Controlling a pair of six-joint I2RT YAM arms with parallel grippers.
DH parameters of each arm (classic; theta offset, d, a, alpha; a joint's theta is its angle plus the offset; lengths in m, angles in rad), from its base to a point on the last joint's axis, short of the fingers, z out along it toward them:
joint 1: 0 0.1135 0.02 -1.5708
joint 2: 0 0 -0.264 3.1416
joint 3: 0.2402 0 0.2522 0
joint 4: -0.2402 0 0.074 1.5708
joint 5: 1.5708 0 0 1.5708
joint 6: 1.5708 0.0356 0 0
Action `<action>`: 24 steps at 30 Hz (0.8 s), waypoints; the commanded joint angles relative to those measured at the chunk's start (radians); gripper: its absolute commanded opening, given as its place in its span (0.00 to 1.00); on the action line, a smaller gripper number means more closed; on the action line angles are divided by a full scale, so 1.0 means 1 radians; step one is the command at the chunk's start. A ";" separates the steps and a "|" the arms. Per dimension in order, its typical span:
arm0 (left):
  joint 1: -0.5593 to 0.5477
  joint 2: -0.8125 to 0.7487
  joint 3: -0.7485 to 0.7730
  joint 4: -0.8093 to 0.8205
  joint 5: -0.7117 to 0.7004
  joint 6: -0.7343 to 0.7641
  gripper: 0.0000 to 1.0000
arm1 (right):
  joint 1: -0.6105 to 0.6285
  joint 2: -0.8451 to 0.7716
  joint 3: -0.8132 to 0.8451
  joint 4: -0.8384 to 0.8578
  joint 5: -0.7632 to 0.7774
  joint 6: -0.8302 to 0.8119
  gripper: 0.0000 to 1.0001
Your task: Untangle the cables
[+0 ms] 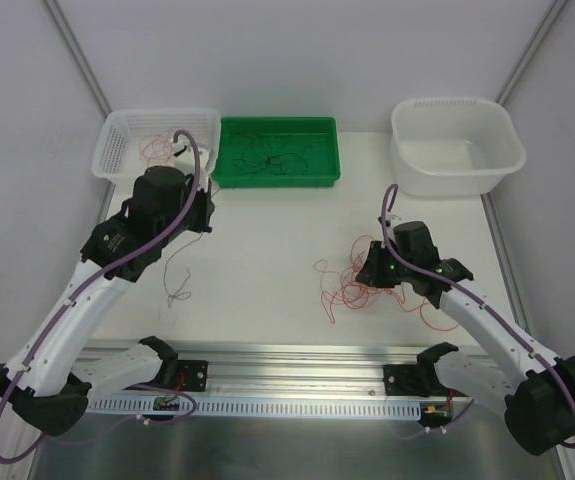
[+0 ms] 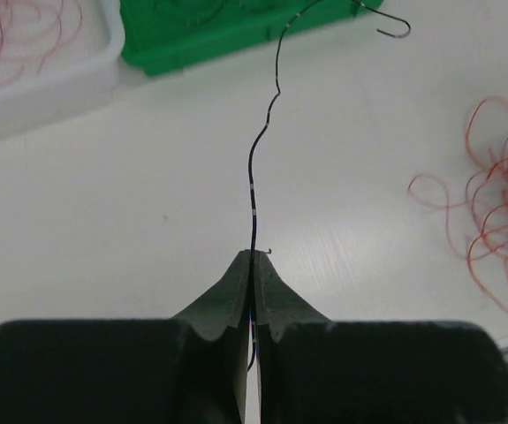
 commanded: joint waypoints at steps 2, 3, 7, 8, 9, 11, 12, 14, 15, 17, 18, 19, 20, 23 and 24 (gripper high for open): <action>0.008 0.151 0.290 0.053 0.071 0.098 0.00 | 0.075 0.040 0.001 0.045 -0.012 0.020 0.26; 0.010 0.183 0.339 0.055 0.082 0.124 0.00 | 0.098 0.049 -0.001 0.050 -0.004 0.018 0.31; 0.008 0.387 0.606 0.061 0.111 0.190 0.00 | 0.136 0.041 -0.005 0.068 -0.003 -0.002 0.66; 0.010 0.422 0.719 0.063 0.120 0.201 0.00 | 0.142 0.037 -0.002 0.065 0.002 -0.014 0.69; 0.008 0.457 0.777 0.063 0.134 0.227 0.00 | 0.148 0.022 -0.001 0.061 0.011 -0.020 0.73; 0.010 0.563 0.939 0.073 0.172 0.267 0.00 | 0.152 0.000 -0.001 0.050 0.019 -0.037 0.81; 0.010 0.599 0.988 0.082 0.180 0.282 0.00 | 0.155 -0.009 -0.001 0.045 0.025 -0.040 0.82; 0.016 0.692 1.092 0.131 0.203 0.313 0.00 | 0.153 -0.044 -0.001 0.031 0.025 -0.048 0.85; 0.021 0.718 1.111 0.159 0.226 0.336 0.00 | 0.153 -0.055 -0.001 0.027 0.028 -0.054 0.86; 0.043 0.772 1.116 0.269 0.302 0.362 0.00 | 0.156 -0.093 -0.002 0.013 0.028 -0.060 0.88; 0.053 0.787 1.115 0.305 0.335 0.364 0.00 | 0.155 -0.110 -0.007 0.008 0.028 -0.060 0.89; 0.063 0.820 1.112 0.346 0.367 0.364 0.00 | 0.155 -0.124 -0.010 0.001 0.027 -0.062 0.90; 0.077 0.835 1.099 0.384 0.430 0.362 0.00 | 0.155 -0.155 -0.012 -0.005 0.027 -0.063 0.90; 0.129 0.906 1.082 0.529 0.514 0.355 0.00 | 0.156 -0.193 -0.019 -0.031 0.025 -0.072 0.90; 0.155 0.942 1.076 0.609 0.563 0.346 0.00 | 0.156 -0.215 -0.021 -0.047 0.028 -0.080 0.90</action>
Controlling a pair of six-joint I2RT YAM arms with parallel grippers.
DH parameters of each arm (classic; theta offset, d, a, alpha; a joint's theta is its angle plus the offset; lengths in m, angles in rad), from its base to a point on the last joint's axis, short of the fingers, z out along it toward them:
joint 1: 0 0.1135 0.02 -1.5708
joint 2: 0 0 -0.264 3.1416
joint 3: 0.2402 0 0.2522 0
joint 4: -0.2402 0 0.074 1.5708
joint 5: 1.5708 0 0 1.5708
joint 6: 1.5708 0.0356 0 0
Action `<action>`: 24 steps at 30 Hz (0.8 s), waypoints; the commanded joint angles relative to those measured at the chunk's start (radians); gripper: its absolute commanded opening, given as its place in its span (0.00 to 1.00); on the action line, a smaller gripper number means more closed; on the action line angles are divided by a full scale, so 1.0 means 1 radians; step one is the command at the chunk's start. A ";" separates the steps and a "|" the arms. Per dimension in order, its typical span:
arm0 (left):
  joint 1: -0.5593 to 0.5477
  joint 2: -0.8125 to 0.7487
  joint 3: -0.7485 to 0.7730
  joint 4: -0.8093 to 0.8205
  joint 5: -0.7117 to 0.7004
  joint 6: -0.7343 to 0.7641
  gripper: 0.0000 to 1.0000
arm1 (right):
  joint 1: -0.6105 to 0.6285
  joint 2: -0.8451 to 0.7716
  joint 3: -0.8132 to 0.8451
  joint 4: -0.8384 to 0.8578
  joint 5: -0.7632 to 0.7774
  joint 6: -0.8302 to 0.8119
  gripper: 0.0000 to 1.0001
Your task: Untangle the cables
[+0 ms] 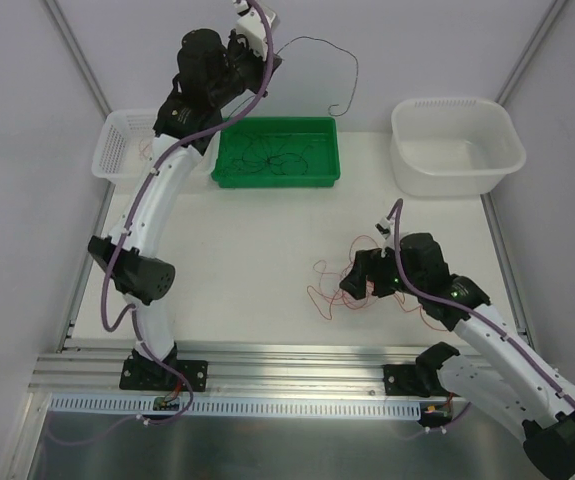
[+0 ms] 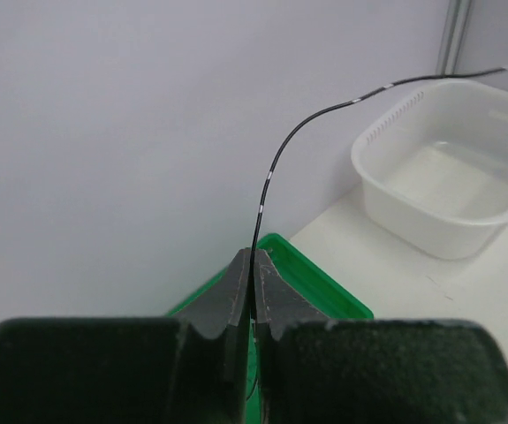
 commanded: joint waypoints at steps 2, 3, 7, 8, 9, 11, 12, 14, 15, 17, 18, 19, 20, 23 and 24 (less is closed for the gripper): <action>0.082 0.100 -0.019 0.313 0.236 -0.032 0.00 | 0.006 -0.065 -0.009 -0.054 0.018 -0.039 0.90; 0.098 0.121 -0.019 0.373 0.289 -0.057 0.00 | 0.006 -0.077 -0.007 -0.070 0.025 -0.043 0.90; 0.151 0.236 -0.013 0.577 0.359 -0.137 0.00 | 0.006 -0.089 -0.004 -0.090 0.036 -0.052 0.91; 0.158 0.253 -0.015 0.595 0.359 -0.140 0.00 | 0.006 -0.089 -0.004 -0.091 0.033 -0.050 0.91; 0.164 0.269 -0.015 0.618 0.359 -0.143 0.00 | 0.007 -0.088 -0.002 -0.090 0.033 -0.049 0.91; 0.188 0.321 -0.015 0.666 0.356 -0.171 0.00 | 0.006 -0.075 0.001 -0.090 0.030 -0.044 0.91; 0.199 0.354 -0.015 0.674 0.351 -0.183 0.00 | 0.006 -0.071 0.002 -0.091 0.030 -0.044 0.91; 0.227 0.387 -0.024 0.688 0.353 -0.204 0.00 | 0.006 -0.062 0.004 -0.091 0.027 -0.043 0.91; 0.233 0.411 -0.036 0.698 0.348 -0.203 0.00 | 0.006 -0.058 0.005 -0.091 0.027 -0.043 0.91; 0.242 0.427 -0.105 0.727 0.324 -0.177 0.00 | 0.004 -0.057 0.007 -0.091 0.029 -0.043 0.90; 0.248 0.448 -0.130 0.749 0.301 -0.165 0.00 | 0.006 -0.052 0.008 -0.091 0.032 -0.043 0.91; 0.253 0.462 -0.151 0.744 0.282 -0.159 0.00 | 0.006 -0.051 0.010 -0.090 0.033 -0.043 0.91; 0.257 0.477 -0.153 0.729 0.263 -0.153 0.00 | 0.006 -0.043 0.010 -0.093 0.033 -0.041 0.90; 0.276 0.534 -0.156 0.656 0.252 -0.154 0.00 | 0.007 -0.032 0.011 -0.091 0.030 -0.036 0.91; 0.277 0.549 -0.159 0.619 0.238 -0.148 0.00 | 0.006 -0.029 0.010 -0.090 0.032 -0.035 0.90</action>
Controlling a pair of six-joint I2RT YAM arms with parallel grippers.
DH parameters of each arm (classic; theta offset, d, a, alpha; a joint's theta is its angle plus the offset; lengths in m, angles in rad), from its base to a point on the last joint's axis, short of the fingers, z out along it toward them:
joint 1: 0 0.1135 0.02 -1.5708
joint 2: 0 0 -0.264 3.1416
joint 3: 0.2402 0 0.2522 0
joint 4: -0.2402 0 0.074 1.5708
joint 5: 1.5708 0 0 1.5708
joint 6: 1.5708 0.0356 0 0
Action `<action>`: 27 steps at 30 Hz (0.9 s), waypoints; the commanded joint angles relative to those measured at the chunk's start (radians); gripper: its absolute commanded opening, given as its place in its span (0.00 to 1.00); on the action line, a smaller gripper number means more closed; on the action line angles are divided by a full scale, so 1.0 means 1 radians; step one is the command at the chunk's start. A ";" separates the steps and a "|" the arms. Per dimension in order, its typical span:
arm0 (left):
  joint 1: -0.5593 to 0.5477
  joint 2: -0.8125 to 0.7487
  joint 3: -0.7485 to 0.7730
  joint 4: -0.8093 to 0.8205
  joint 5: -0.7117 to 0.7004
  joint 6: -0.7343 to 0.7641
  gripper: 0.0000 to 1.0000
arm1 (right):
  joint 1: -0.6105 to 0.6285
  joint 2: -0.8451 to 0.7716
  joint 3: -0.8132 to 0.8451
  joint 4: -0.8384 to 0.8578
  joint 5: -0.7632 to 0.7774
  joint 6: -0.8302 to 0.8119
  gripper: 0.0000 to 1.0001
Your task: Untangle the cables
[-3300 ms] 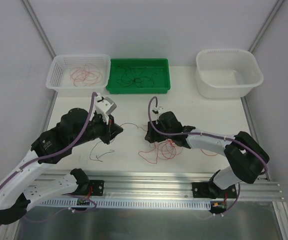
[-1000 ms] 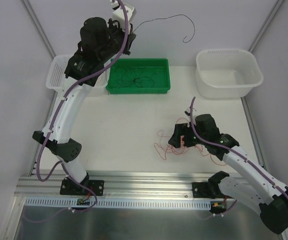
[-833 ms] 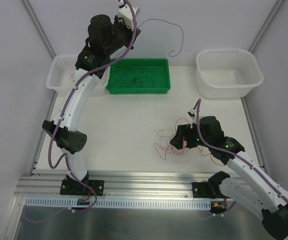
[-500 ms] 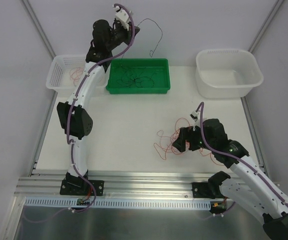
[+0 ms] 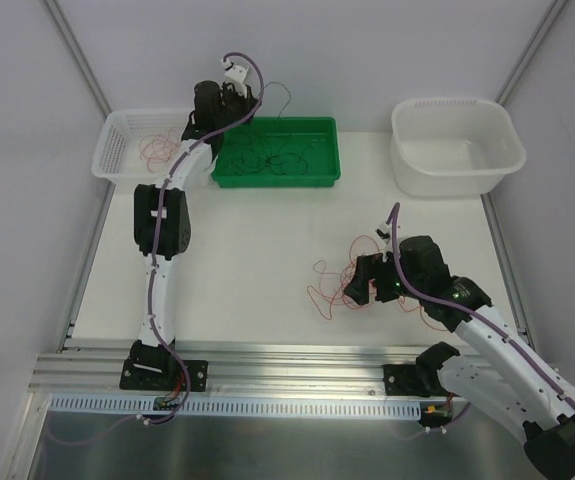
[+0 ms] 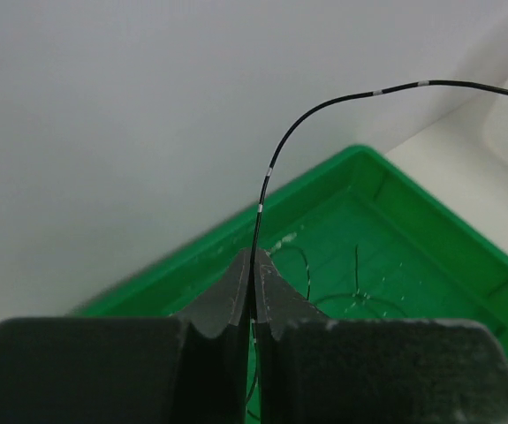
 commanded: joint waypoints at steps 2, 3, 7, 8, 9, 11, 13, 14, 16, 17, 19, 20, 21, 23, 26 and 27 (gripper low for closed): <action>0.011 0.040 -0.022 -0.061 -0.039 0.032 0.00 | 0.006 0.010 0.010 -0.004 0.007 -0.001 0.91; 0.010 0.046 -0.027 -0.070 -0.048 0.028 0.00 | 0.004 0.013 0.011 -0.002 0.007 0.001 0.90; 0.007 0.039 -0.091 -0.082 -0.059 0.018 0.06 | 0.006 0.016 0.010 -0.001 0.005 0.006 0.90; 0.005 0.039 -0.099 -0.082 -0.058 0.019 0.08 | 0.006 0.016 0.010 0.001 0.004 0.009 0.91; 0.003 0.031 -0.111 -0.082 -0.056 0.024 0.10 | 0.006 0.016 0.010 -0.002 0.004 0.009 0.90; -0.001 0.025 -0.116 -0.082 -0.047 0.031 0.12 | 0.006 0.013 0.007 -0.002 0.007 0.013 0.90; -0.006 0.011 -0.113 -0.081 -0.024 0.033 0.27 | 0.006 0.010 0.005 -0.004 0.007 0.016 0.90; -0.013 0.007 -0.111 -0.081 -0.016 0.035 0.29 | 0.006 0.010 0.005 -0.005 0.010 0.016 0.90; -0.021 -0.013 -0.110 -0.081 -0.004 0.039 0.33 | 0.006 0.010 0.010 -0.011 0.013 0.016 0.90; -0.027 -0.021 -0.110 -0.081 -0.001 0.039 0.39 | 0.006 0.007 0.010 -0.014 0.016 0.021 0.90; -0.032 -0.042 -0.111 -0.081 0.004 0.030 0.49 | 0.007 -0.003 0.011 -0.019 0.018 0.022 0.90; -0.035 -0.065 -0.113 -0.079 0.002 0.019 0.60 | 0.007 -0.006 0.013 -0.024 0.018 0.022 0.90; -0.038 -0.079 -0.128 -0.079 -0.002 0.007 0.65 | 0.007 -0.009 0.013 -0.025 0.021 0.022 0.90; -0.040 -0.119 -0.157 -0.079 -0.031 -0.047 0.74 | 0.009 -0.015 0.014 -0.031 0.030 0.022 0.90; -0.064 -0.231 -0.273 -0.073 -0.189 -0.158 0.86 | 0.009 -0.024 0.017 -0.036 0.031 0.022 0.90; -0.070 -0.298 -0.347 -0.073 -0.302 -0.180 0.92 | 0.010 -0.027 0.019 -0.036 0.031 0.022 0.91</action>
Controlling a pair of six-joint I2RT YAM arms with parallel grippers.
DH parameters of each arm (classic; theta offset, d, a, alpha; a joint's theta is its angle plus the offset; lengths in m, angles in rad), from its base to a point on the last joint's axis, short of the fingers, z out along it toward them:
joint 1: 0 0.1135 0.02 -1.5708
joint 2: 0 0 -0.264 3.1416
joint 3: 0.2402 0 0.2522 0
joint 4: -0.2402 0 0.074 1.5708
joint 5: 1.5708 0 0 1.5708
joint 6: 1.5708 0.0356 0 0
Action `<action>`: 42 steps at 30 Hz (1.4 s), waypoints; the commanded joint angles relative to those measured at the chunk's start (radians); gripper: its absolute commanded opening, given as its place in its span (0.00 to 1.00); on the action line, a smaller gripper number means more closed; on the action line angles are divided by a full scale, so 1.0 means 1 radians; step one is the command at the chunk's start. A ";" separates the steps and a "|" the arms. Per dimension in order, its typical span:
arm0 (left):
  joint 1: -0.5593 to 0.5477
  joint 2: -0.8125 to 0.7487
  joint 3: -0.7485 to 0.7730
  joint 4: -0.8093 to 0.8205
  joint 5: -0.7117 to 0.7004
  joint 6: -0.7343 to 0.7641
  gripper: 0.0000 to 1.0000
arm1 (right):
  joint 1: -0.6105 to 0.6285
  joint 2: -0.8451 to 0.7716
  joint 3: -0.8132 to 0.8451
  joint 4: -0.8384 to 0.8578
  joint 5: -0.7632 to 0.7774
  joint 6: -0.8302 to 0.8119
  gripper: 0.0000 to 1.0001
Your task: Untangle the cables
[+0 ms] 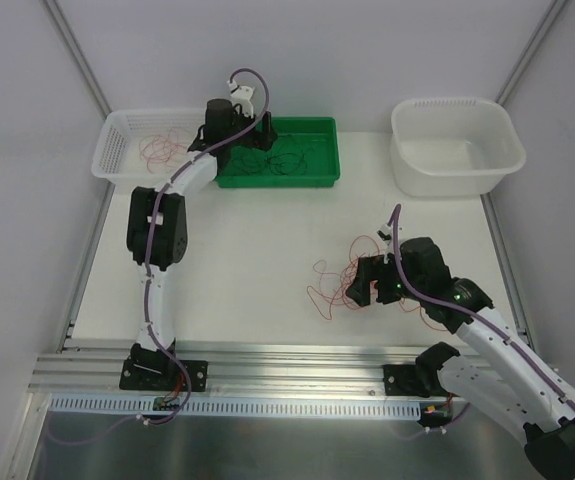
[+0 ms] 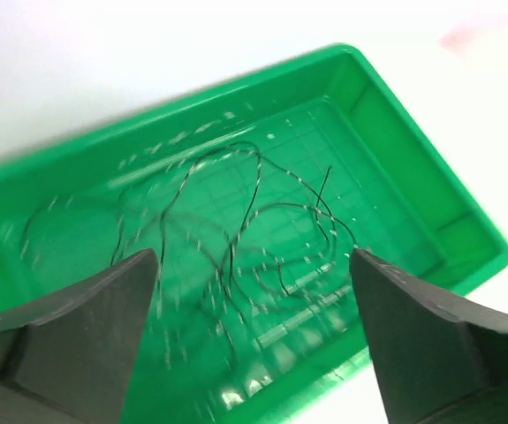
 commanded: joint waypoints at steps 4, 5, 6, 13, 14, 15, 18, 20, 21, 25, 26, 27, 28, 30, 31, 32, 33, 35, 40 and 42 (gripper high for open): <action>-0.078 -0.369 -0.280 -0.031 -0.510 -0.303 0.96 | 0.011 -0.032 0.013 -0.007 0.018 0.027 0.90; -0.087 -0.397 -0.315 -0.050 -0.550 -0.340 0.96 | 0.012 -0.035 0.010 -0.006 0.020 0.032 0.90; -0.096 -0.449 -0.379 -0.066 -0.590 -0.373 0.96 | 0.015 -0.040 0.008 -0.004 0.018 0.035 0.90; -0.144 -0.572 -0.584 -0.202 -0.828 -0.672 0.94 | 0.020 -0.084 -0.002 -0.013 0.017 0.045 0.90; -0.145 -0.580 -0.599 -0.237 -0.847 -0.703 0.96 | 0.020 -0.095 -0.004 -0.016 0.018 0.045 0.90; -0.145 -0.578 -0.621 -0.241 -0.853 -0.732 0.96 | 0.020 -0.100 -0.007 -0.016 0.020 0.045 0.90; -0.144 -0.549 -0.626 -0.254 -0.870 -0.815 0.96 | 0.020 -0.115 -0.016 -0.018 0.018 0.044 0.90; -0.142 -0.517 -0.615 -0.260 -0.880 -0.844 0.94 | 0.020 -0.121 -0.019 -0.023 0.018 0.041 0.90; -0.142 -0.508 -0.601 -0.261 -0.885 -0.871 0.93 | 0.020 -0.124 -0.021 -0.023 0.017 0.041 0.90; -0.142 -0.453 -0.561 -0.266 -0.934 -0.934 0.88 | 0.020 -0.138 -0.027 -0.032 0.027 0.030 0.90; -0.142 -0.430 -0.547 -0.268 -0.946 -0.951 0.87 | 0.020 -0.140 -0.027 -0.033 0.027 0.029 0.90; -0.142 -0.419 -0.543 -0.268 -0.969 -0.989 0.86 | 0.021 -0.141 -0.027 -0.035 0.029 0.027 0.90; -0.141 -0.399 -0.537 -0.269 -0.977 -1.009 0.84 | 0.021 -0.141 -0.027 -0.036 0.029 0.024 0.90; -0.139 -0.381 -0.514 -0.271 -1.005 -1.051 0.82 | 0.020 -0.141 -0.027 -0.039 0.029 0.019 0.90; -0.141 -0.364 -0.506 -0.269 -1.012 -1.063 0.81 | 0.020 -0.143 -0.029 -0.044 0.030 0.016 0.90; -0.141 -0.355 -0.491 -0.269 -1.023 -1.072 0.80 | 0.020 -0.143 -0.029 -0.046 0.030 0.013 0.90; -0.139 -0.345 -0.481 -0.271 -1.032 -1.086 0.80 | 0.020 -0.146 -0.027 -0.046 0.030 0.012 0.90; -0.139 -0.315 -0.446 -0.269 -1.049 -1.085 0.77 | 0.021 -0.149 -0.027 -0.053 0.032 0.007 0.90; -0.139 -0.256 -0.393 -0.269 -1.046 -1.083 0.60 | 0.021 -0.149 -0.025 -0.061 0.040 -0.004 0.90; -0.139 -0.246 -0.383 -0.269 -1.045 -1.085 0.52 | 0.020 -0.146 -0.025 -0.059 0.040 -0.005 0.91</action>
